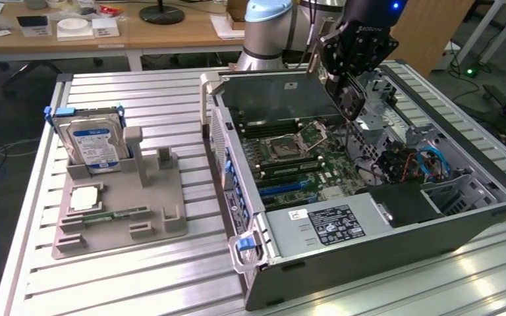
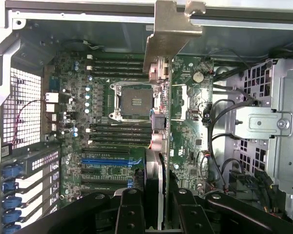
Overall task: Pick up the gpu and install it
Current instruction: 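Insert the gpu into the slot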
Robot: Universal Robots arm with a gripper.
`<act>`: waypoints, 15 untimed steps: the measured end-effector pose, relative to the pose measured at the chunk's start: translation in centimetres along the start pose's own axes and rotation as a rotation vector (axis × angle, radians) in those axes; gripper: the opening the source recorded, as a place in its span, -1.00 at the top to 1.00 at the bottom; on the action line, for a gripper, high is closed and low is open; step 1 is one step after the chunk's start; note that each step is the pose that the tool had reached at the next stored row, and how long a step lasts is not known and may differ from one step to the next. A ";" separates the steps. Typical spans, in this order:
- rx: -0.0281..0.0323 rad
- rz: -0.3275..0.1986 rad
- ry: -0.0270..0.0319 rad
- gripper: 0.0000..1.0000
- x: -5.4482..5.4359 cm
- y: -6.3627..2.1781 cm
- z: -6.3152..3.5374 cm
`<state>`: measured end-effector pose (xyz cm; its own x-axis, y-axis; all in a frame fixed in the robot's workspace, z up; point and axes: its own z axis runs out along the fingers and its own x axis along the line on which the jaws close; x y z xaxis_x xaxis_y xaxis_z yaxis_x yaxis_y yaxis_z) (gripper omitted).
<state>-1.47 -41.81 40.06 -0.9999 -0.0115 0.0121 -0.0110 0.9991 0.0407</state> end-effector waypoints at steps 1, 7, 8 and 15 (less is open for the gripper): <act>0.0000 0.000 0.0000 0.45 0.0 0.00 0.00; 0.0002 -0.017 0.0007 0.45 0.0 0.00 0.00; 0.0003 -0.035 0.0014 0.45 0.0 0.00 0.00; 0.0021 -0.162 0.0066 0.45 0.0 0.00 0.01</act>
<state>-1.47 -41.81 40.06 -0.9848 -0.1732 0.0121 -0.1726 0.9842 0.0406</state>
